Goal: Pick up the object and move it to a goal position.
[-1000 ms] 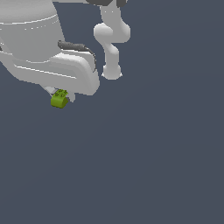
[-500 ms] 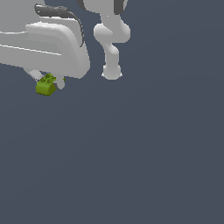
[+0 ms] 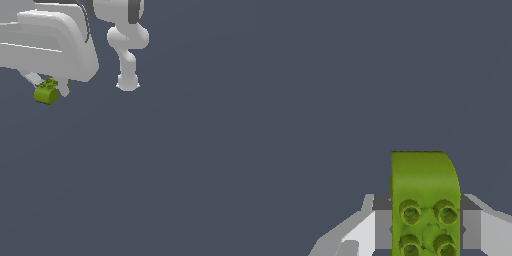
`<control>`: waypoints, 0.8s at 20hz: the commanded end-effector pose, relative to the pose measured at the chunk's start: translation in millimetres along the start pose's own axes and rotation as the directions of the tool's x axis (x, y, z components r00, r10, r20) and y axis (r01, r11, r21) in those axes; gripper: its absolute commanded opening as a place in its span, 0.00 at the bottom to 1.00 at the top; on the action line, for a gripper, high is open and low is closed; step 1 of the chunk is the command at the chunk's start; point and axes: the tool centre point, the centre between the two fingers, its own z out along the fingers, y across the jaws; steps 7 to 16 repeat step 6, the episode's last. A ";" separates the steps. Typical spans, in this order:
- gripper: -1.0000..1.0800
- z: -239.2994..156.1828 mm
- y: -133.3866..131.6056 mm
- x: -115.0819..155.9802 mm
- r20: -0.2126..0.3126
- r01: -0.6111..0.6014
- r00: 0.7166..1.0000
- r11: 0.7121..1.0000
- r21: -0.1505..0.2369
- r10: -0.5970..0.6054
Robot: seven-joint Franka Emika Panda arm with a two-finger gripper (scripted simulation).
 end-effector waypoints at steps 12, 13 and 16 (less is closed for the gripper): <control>0.00 -2.3 0.4 0.5 0.000 0.000 1.000 1.000 0.000 0.000; 0.00 -2.3 0.4 0.5 0.000 0.000 1.000 1.000 0.000 0.000; 0.00 -2.3 0.4 0.5 0.000 0.000 1.000 1.000 0.000 0.000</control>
